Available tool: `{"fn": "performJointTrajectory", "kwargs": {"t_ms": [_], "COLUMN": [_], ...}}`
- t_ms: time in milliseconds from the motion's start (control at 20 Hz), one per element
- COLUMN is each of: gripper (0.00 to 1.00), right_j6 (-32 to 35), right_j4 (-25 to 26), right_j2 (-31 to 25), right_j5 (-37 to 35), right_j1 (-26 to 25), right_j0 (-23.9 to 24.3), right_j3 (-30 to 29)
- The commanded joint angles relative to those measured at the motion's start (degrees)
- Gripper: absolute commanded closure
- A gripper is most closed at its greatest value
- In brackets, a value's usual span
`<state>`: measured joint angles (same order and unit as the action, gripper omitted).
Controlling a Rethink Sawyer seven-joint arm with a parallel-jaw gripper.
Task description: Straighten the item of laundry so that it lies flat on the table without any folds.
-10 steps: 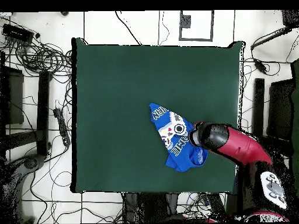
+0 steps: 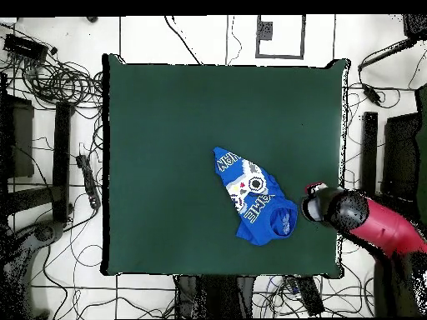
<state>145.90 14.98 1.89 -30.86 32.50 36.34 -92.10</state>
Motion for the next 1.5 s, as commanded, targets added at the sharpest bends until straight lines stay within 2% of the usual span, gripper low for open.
{"fn": "performJointTrajectory", "kwargs": {"t_ms": [50,300,850,1500], "gripper": [1.0,1.0,1.0,1.0], "right_j6": [-7.73,-5.25,0.96,13.72], "right_j4": [2.52,3.07,0.44,-8.48], "right_j2": [-8.9,-8.37,-6.39,0.02], "right_j5": [1.06,0.18,0.23,-2.8], "right_j1": [-0.84,-2.59,-4.26,-4.53], "right_j0": [-1.51,-3.09,-7.51,-15.84], "right_j3": [-5.68,-3.07,-1.81,-0.75]}}
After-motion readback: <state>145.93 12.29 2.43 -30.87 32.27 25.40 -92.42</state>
